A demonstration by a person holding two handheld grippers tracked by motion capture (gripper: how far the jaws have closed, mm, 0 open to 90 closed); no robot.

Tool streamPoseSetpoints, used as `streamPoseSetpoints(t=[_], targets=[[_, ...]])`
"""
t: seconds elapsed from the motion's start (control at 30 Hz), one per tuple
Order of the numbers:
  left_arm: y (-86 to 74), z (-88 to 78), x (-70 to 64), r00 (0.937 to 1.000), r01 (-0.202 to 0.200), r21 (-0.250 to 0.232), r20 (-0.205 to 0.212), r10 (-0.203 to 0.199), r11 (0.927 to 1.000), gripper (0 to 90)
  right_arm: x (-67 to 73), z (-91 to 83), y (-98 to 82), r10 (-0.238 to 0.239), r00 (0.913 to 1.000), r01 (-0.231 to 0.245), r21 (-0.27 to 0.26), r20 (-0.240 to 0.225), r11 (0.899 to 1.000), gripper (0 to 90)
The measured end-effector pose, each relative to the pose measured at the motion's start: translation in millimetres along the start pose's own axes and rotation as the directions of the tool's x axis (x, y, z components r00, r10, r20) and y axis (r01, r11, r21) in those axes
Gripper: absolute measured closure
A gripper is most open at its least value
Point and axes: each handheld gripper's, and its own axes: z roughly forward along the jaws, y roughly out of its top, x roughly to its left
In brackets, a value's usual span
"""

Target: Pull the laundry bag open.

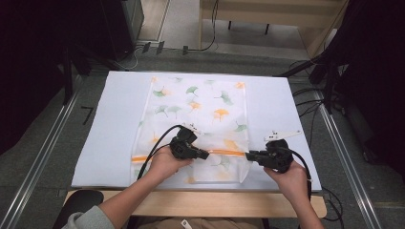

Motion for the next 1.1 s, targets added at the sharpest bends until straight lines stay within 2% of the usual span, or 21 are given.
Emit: streamPoseSetpoints(t=[0.37,0.53,0.77,0.83,0.97,1.0,1.1], targets=[[0.4,-1.1,0.6,1.0000,-0.001,-0.022,-0.001,0.001,0.9998,90.0,-0.9,1.2,0.2,0.005,1.0000,-0.005,-0.001,-0.006,1.000,85.0],[-1.3,-0.7,5.3,0.9999,0.013,-0.023,0.005,-0.013,0.9997,90.0,-0.8,1.0,0.4,0.004,0.9999,-0.004,0.002,-0.010,1.000,85.0],[-7.4,-4.1,13.4,0.9988,0.046,-0.004,-0.017,-0.046,0.9989,90.0,2.6,1.3,-0.3,-0.019,0.9998,0.019,0.020,0.000,1.000,85.0],[-9.7,-8.8,15.2,0.9984,0.046,0.011,-0.035,-0.045,0.9989,90.0,1.6,2.0,-0.2,-0.013,0.9999,0.013,0.024,0.002,1.000,85.1],[-14.0,-22.9,19.2,0.9969,0.068,0.010,-0.040,-0.068,0.9976,90.0,-0.7,2.5,0.6,-0.011,0.9999,0.011,0.025,-0.001,1.000,85.1],[-16.2,-26.7,18.9,0.9963,0.062,0.018,-0.062,-0.060,0.9979,90.0,-0.8,3.1,0.9,-0.012,0.9999,0.012,0.024,-0.003,1.000,85.0],[-26.2,-40.6,22.5,0.9954,0.047,0.024,-0.085,-0.045,0.9986,90.0,-0.8,4.1,0.9,-0.016,0.9999,0.016,0.027,-0.002,1.000,85.0]])
